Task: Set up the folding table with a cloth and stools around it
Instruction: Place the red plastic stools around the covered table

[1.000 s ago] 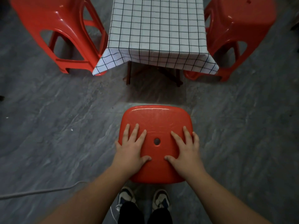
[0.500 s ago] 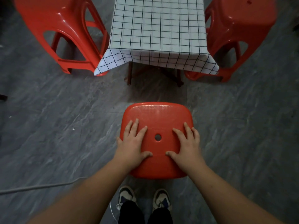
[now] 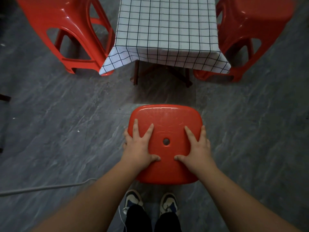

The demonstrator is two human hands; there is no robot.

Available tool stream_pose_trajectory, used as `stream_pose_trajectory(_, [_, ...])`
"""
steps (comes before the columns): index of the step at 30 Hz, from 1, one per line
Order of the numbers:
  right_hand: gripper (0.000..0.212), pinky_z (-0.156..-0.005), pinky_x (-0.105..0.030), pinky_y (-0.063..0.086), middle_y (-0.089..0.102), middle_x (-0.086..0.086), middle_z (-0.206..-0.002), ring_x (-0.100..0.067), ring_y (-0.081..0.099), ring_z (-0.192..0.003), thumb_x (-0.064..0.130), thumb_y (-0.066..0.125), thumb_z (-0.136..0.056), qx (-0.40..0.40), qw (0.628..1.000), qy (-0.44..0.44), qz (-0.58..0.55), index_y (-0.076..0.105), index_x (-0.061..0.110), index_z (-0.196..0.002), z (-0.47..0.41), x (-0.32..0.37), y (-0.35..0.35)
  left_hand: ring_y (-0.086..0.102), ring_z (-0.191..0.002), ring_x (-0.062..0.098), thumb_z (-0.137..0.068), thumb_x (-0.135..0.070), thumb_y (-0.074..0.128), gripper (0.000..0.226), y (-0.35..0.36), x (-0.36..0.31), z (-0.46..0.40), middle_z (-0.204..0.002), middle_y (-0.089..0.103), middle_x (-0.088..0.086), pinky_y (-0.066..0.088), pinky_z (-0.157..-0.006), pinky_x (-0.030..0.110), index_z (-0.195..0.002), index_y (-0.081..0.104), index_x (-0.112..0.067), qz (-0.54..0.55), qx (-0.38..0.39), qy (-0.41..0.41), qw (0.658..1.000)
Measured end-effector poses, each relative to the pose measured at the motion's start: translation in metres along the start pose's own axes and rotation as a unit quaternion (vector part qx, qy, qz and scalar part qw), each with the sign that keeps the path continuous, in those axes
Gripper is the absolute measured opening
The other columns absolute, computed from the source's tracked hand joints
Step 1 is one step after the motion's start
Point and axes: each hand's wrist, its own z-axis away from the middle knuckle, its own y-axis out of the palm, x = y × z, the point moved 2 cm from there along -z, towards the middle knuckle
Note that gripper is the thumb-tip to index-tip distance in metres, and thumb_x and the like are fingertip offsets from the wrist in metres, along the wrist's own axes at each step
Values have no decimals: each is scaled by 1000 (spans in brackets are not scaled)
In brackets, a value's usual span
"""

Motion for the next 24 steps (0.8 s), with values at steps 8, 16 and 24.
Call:
stream_pose_trajectory(8, [122, -117, -50, 26, -24, -2, -161, -40, 11, -145, 56, 86, -62, -32, 999, -18, 7, 2, 55, -150, -20, 14, -26, -7, -143, 49, -54, -64, 84, 130, -29, -9, -21, -154, -35, -8, 24, -111, 63, -141, -12, -63, -9, -25, 15, 1000])
stream_pose_trajectory(16, [120, -115, -50, 27, -29, 1, -159, -41, 10, -146, 55, 85, -64, 7, 1000, 7, 8, 1, 56, -150, -43, 25, -27, -9, -144, 49, -58, -57, 86, 127, -39, -10, -47, -154, -37, -7, 24, -115, 62, -147, -5, -58, -10, 37, -13, 999])
stream_pose_trajectory(24, [120, -116, -51, 25, -34, -1, -157, -43, 5, -147, 55, 83, -68, 24, 1000, 18, 1, -4, 55, -151, -31, 20, -8, -17, -143, 47, -64, -58, 82, 126, -30, -4, -41, -149, -44, -8, 22, -115, 64, -144, -15, -59, -40, 68, -8, 997])
